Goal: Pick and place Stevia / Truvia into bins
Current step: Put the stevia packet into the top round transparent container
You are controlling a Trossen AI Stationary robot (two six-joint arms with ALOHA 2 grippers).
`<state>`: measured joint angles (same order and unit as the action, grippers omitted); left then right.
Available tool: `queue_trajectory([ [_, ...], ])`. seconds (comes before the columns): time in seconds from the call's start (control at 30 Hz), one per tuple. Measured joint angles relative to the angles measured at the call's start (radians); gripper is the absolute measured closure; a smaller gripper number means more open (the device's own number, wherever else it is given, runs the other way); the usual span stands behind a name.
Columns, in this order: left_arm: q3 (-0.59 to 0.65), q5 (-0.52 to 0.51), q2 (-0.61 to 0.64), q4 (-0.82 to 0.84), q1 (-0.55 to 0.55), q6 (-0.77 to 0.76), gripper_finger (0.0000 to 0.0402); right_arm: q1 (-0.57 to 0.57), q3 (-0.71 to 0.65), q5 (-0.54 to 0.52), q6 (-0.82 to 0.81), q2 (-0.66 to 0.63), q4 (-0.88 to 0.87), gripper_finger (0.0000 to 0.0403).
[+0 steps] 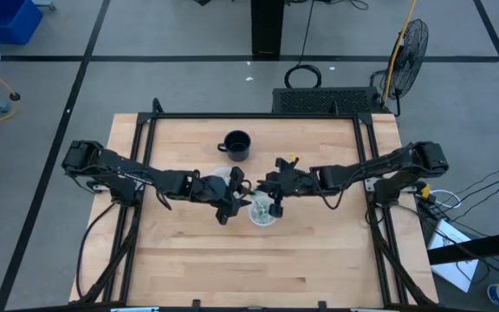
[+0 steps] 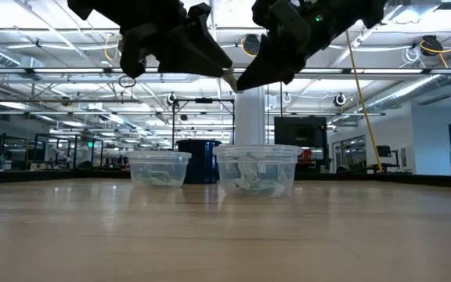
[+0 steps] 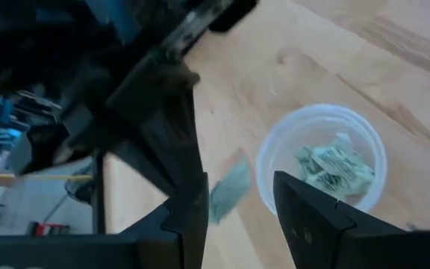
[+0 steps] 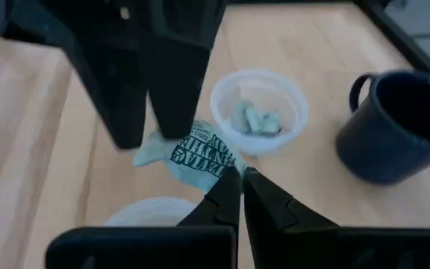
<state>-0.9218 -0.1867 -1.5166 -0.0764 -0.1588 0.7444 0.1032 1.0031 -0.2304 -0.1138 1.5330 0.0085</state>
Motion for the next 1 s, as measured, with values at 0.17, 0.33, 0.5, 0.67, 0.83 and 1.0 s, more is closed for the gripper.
queue_trajectory([
  [0.17,0.000,-0.015,0.000,-0.029,0.003,0.044,0.0243,-0.033,0.000,0.105,0.031,0.000,0.094,0.0403],
  [0.33,0.000,-0.033,0.000,-0.026,0.003,0.064,0.0255,-0.046,0.000,0.128,0.032,0.000,0.099,0.0403],
  [0.5,0.000,-0.050,0.000,-0.028,0.003,0.058,0.0321,-0.045,0.000,0.131,0.033,0.000,0.082,0.0403],
  [0.67,0.000,-0.090,0.000,-0.030,0.003,0.058,0.0391,-0.045,0.000,0.130,0.063,0.000,0.084,0.0378],
  [0.83,0.000,-0.091,0.000,-0.023,0.002,0.054,0.0383,-0.046,0.000,0.126,0.099,0.000,0.087,0.0317],
  [1.0,0.001,-0.111,0.000,0.069,0.003,-0.041,0.0395,-0.044,0.000,0.096,0.100,0.000,0.090,0.0256],
])
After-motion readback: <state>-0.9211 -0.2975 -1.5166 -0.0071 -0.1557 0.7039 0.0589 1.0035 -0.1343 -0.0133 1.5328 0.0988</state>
